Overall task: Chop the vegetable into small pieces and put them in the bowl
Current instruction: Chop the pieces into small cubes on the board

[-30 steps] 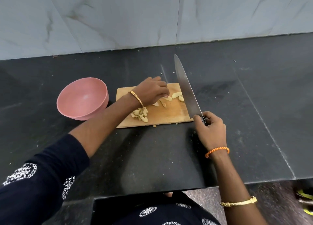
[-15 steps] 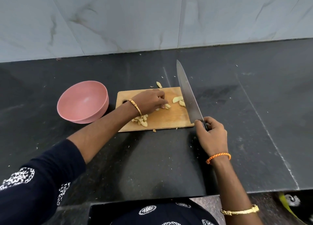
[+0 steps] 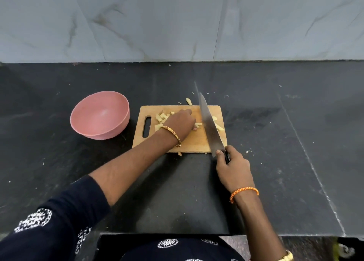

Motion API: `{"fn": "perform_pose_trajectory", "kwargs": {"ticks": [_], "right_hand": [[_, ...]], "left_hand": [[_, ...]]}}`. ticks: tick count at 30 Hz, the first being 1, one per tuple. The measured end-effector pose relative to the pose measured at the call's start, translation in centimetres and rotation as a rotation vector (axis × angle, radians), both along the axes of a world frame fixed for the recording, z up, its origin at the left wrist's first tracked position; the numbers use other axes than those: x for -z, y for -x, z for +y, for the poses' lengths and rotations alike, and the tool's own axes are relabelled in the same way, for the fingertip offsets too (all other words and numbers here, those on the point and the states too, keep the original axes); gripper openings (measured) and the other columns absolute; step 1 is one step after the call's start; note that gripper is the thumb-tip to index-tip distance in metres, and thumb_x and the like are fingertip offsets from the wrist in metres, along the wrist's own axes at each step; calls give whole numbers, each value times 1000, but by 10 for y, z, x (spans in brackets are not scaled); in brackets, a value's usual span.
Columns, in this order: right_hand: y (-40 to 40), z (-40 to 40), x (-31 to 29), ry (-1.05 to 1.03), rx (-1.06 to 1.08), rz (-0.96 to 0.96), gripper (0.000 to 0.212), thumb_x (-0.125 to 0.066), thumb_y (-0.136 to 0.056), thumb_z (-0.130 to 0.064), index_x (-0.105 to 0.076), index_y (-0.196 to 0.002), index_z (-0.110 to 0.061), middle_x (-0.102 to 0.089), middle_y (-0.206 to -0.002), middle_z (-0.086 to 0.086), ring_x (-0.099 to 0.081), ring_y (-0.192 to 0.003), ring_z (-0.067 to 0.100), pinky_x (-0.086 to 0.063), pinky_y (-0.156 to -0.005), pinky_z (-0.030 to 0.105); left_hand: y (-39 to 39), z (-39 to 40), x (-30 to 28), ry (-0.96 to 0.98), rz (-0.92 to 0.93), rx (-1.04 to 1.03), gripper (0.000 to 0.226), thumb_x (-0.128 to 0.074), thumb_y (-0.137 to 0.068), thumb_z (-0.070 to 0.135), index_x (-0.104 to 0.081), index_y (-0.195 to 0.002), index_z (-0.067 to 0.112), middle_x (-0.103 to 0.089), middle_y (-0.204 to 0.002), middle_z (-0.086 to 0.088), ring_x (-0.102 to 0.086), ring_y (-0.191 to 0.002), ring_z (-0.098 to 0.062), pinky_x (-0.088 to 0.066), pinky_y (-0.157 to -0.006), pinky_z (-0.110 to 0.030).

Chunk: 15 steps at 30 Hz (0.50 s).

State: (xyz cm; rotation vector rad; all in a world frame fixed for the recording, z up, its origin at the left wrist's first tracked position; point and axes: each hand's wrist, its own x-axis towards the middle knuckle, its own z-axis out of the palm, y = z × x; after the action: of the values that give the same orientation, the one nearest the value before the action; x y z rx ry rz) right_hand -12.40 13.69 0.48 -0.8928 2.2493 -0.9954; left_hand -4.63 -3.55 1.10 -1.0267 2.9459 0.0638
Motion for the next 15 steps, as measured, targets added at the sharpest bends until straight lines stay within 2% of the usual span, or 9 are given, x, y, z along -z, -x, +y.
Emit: {"fn": "perform_pose_trajectory", "kwargs": {"ticks": [4, 7, 11, 15], "right_hand": [[1, -1, 0, -16, -24, 26, 13, -46, -96, -27, -52, -88, -19, -56, -77, 3, -55, -73, 25, -36, -60, 28], [3, -1, 0, -20, -35, 44, 13, -46, -96, -28, -53, -88, -19, -56, -74, 2, -54, -66, 19, -36, -52, 27], [6, -1, -4, -25, -41, 51, 15, -47, -96, -29, -56, -92, -17, -57, -74, 0, -58, -72, 22, -41, -57, 28], [10, -2, -8, -48, -46, 61, 17, -50, -95, -29, -59, -94, -14, -58, -79, 2, -55, -75, 20, -42, -63, 29]], "left_hand": [[7, 9, 0, -68, 11, -227, 32, -51, -93, 31, -66, -98, 3, -61, -104, -12, -59, -98, -28, -38, -69, -31], [5, 11, -1, -38, 40, -277, 33, -53, -92, 35, -68, -96, 7, -63, -102, -10, -57, -99, -26, -38, -69, -31], [-3, 12, 4, -13, 79, -302, 32, -52, -91, 38, -65, -109, 15, -58, -112, -7, -46, -110, -25, -40, -82, -35], [-7, 14, 8, -64, 255, -242, 39, -56, -90, 27, -53, -129, 23, -56, -118, -6, -45, -112, -24, -40, -87, -33]]}}
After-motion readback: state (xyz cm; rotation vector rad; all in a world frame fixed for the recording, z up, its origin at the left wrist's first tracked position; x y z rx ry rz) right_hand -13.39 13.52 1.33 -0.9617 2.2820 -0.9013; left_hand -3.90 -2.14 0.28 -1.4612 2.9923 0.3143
